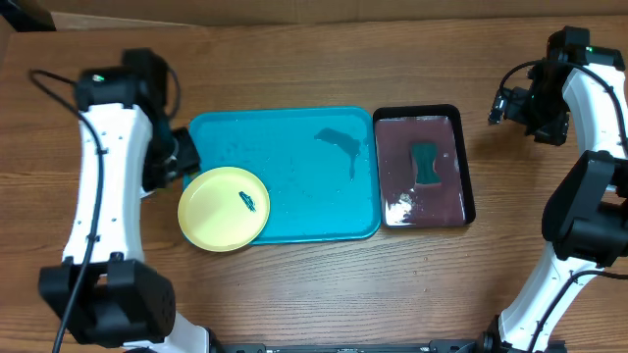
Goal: Clean dirty plates on tray and stack at the side
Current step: 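Move the left gripper to the yellow plate rim and grip it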
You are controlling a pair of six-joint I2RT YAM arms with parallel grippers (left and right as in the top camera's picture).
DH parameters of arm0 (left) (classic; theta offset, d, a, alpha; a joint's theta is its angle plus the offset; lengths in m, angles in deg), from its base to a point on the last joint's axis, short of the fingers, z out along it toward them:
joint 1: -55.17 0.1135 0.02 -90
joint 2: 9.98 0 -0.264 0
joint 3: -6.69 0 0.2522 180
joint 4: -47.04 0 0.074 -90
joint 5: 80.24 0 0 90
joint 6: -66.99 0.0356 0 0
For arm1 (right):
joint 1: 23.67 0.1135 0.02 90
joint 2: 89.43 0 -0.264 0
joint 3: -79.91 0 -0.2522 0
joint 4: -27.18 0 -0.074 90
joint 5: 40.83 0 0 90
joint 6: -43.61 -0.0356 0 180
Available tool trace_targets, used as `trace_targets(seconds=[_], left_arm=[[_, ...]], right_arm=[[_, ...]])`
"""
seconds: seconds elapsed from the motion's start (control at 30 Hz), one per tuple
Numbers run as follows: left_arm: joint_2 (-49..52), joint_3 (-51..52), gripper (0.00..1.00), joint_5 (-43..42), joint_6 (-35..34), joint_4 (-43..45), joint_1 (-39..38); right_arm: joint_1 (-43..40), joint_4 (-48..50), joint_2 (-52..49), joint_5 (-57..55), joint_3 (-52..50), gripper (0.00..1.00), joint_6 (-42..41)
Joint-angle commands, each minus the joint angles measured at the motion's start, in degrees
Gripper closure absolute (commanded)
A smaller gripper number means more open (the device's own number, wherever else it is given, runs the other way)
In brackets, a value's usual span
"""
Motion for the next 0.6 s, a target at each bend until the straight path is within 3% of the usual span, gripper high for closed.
trace_targets(seconds=[0.0, 0.23, 0.57], left_arm=[[0.2, 7.5, 0.53, 2.3, -2.0, 3.1, 0.3], [0.2, 22.9, 0.54, 2.2, -2.9, 14.5, 3.2], [0.2, 33.5, 0.62, 0.9, -4.1, 28.8, 6.7]], right_arm=[[-0.2, 0.2, 1.4, 0.0, 1.1, 0.00, -0.2], [-0.2, 0.2, 1.4, 0.0, 1.1, 0.00, -0.2], [-0.2, 0.2, 1.4, 0.0, 1.1, 0.00, -0.2]])
